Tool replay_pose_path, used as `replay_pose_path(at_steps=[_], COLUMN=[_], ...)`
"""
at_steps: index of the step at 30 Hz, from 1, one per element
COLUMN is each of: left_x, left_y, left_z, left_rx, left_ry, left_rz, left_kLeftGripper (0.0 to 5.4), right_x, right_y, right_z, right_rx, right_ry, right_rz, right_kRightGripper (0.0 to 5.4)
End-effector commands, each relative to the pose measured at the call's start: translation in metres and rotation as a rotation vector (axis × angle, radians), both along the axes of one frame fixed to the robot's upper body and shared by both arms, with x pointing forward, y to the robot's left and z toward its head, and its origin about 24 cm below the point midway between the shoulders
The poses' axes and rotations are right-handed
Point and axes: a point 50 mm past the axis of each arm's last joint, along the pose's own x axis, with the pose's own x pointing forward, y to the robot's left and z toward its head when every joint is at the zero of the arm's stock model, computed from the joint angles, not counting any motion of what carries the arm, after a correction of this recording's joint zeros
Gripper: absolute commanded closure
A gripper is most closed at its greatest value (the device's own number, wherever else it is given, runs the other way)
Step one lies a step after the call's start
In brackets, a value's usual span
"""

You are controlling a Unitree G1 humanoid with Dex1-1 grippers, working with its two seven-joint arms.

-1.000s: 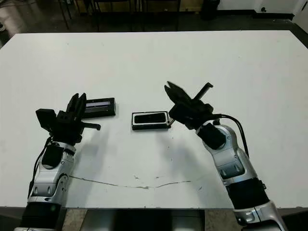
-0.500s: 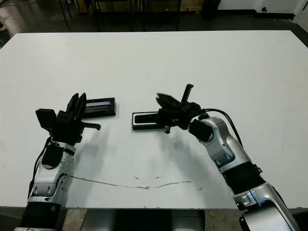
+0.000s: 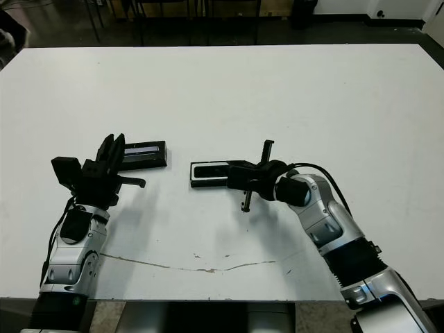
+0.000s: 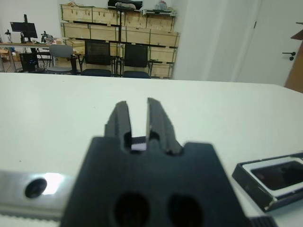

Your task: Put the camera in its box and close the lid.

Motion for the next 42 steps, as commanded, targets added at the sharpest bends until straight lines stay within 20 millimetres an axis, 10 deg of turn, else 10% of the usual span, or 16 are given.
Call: replay_pose_path(at_steps=[1,17,30,42], left_x=[-0.003,-0.002,0.017,0.069], left_y=[0.002,0.008,0.051,0.09], left_z=[-0.008,-0.004,0.042,0.101], left_rx=[0.001,0.036,0.242,0.497], left_ry=[0.039,0.025,-0.054,0.16], left_rz=[0.014,0.024,-0.001,-0.465], left_kLeftGripper=[5.4,5.4,5.4,4.56], right_x=[-0.001,0.014,-0.003,-0.004], right_y=[-0.011,-0.04,-0.061,-0.064], right_z=[-0.006,0.056,0.036,0.038], right_rx=[0.006,1.249,1.311,1.302], right_ry=[0.074,-0.182,-0.001,0.014], right_rz=[-0.051,-0.709,-0.791,-0.794], right_kRightGripper=[5.38,5.38,5.38,5.4])
